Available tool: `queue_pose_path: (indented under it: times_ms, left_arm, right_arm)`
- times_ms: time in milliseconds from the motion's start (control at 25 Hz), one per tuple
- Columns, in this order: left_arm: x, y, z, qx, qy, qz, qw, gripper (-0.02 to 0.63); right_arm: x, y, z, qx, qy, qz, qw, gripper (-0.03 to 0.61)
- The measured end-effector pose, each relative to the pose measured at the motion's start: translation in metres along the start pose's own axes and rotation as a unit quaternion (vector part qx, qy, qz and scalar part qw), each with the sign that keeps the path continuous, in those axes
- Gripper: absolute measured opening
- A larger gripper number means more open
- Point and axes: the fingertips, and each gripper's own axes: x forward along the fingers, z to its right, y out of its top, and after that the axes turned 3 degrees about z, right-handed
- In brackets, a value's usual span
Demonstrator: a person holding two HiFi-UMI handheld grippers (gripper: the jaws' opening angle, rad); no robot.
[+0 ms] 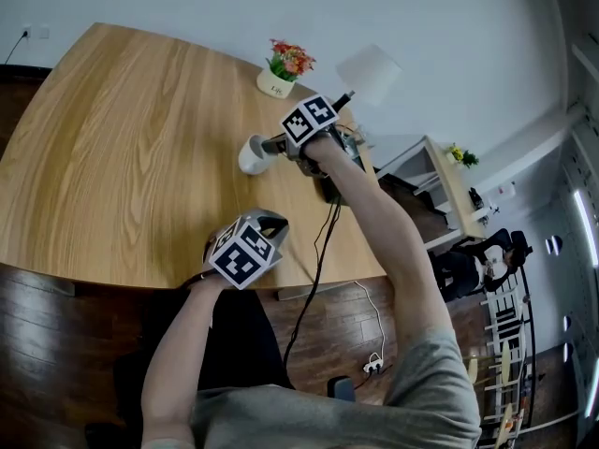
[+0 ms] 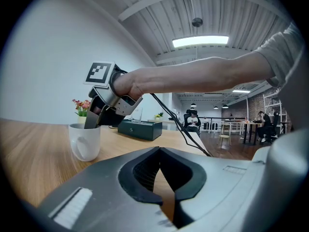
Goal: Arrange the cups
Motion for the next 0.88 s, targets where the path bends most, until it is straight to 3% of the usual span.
queue_pose_path:
  times_ms: [160,320,480,680,880]
  left_arm:
    - [0.0,-0.002,0.001,0.0,-0.003,-0.001,1.0,0.01]
    - [-0.004,-0.004,-0.001,0.001,-0.002,-0.001,1.0,0.009]
    - [-0.002,-0.002,-0.002,0.0,0.0,0.001,1.0,0.009]
    - [-0.005,-0.005,-0.003,-0.001,0.003,-0.006,1.0,0.009]
    - [-0.003,-0.006,-0.004,0.003,0.004,-0.004,1.0,0.009]
  right_arm:
    - [-0.017,-0.022,0.005,0.017,0.018,0.016,1.0,0.037]
    - [-0.069,-0.042,0.032,0.048,0.005,0.058,0.997,0.037]
    - [-0.145,-0.075,0.088,0.094,-0.049,0.092,0.99,0.037]
    - [-0.216,-0.147,0.158,0.147,-0.14,0.067,0.977,0.037]
    - [-0.232,-0.196,0.195,0.196,-0.165,0.059,0.965,0.038]
